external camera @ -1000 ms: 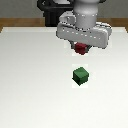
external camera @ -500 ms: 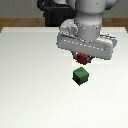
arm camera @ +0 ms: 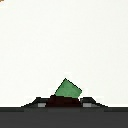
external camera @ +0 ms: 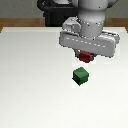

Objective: Place the red cube on top of the green cube.

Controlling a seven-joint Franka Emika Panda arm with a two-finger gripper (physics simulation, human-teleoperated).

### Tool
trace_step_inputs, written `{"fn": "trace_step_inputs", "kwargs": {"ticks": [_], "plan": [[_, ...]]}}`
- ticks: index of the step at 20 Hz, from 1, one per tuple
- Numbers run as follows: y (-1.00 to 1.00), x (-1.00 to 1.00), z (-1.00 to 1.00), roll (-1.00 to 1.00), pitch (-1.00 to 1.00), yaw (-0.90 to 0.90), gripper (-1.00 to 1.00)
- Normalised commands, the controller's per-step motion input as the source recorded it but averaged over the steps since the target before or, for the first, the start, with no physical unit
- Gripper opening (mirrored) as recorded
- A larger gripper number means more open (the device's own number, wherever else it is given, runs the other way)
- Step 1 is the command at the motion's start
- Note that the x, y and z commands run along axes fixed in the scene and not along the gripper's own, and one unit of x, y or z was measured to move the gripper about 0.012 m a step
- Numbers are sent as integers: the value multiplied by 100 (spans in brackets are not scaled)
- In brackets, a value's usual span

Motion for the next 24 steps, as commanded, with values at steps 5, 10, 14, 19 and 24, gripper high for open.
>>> {"fn": "trace_step_inputs", "kwargs": {"ticks": [5,10,14,19,24], "plan": [[-20,0,0,0,0,0,-100],[0,-20,0,0,0,0,-100],[0,0,0,0,0,0,-100],[20,0,-20,0,0,0,-100],[0,0,-60,0,0,0,-100]]}}
